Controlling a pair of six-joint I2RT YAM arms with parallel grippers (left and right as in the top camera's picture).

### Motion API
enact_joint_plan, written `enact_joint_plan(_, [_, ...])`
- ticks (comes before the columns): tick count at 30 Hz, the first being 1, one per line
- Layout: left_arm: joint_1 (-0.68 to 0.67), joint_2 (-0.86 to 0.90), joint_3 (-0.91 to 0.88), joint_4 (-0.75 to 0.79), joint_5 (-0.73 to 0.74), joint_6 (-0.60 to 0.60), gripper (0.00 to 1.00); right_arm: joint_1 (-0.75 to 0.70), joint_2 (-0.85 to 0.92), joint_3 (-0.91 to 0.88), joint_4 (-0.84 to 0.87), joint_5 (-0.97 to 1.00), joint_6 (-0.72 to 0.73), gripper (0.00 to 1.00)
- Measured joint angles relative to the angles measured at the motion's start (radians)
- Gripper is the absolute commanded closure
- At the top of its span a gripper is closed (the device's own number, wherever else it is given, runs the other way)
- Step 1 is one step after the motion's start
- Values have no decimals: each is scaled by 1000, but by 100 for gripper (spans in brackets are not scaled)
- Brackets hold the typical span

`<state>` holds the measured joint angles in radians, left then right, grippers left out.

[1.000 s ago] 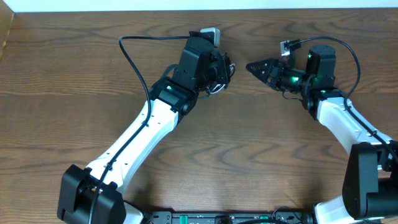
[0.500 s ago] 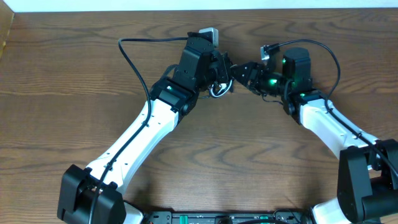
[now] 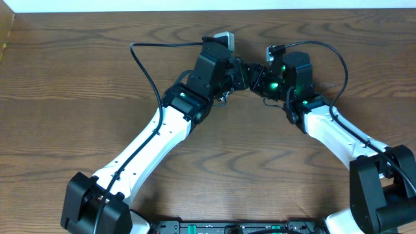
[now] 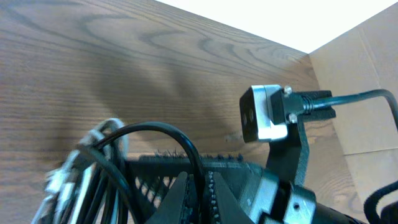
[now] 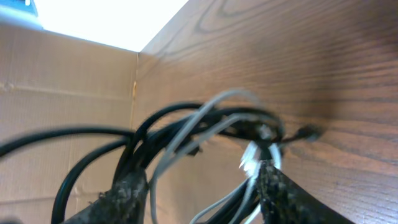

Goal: Untangle cables

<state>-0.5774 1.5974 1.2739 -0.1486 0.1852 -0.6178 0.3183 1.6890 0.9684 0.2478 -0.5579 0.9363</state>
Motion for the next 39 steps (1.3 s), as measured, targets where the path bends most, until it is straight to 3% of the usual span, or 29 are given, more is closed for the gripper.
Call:
enact_joint_plan(3, [-8, 0, 0, 3, 1, -17, 92, 0, 0, 0, 10, 33, 6, 66])
enact_joint_plan(16, [-6, 0, 0, 166, 116, -65, 92, 0, 0, 0, -4, 86, -13, 76])
enact_joint_plan(21, [28, 0, 0, 257, 235, -67, 92, -2, 0, 0, -81, 87, -69, 85])
enact_joint_plan(27, [119, 0, -2, 460, 456, -94, 93, -2, 6, 0, -175, 92, -148, 87])
enact_joint_plan(32, [184, -1, -2, 562, 584, -121, 92, -3, 37, 0, -180, 77, -187, 82])
enact_joint_plan(39, [221, -1, -2, 517, 676, -140, 92, -8, 59, 0, -172, 20, -331, 51])
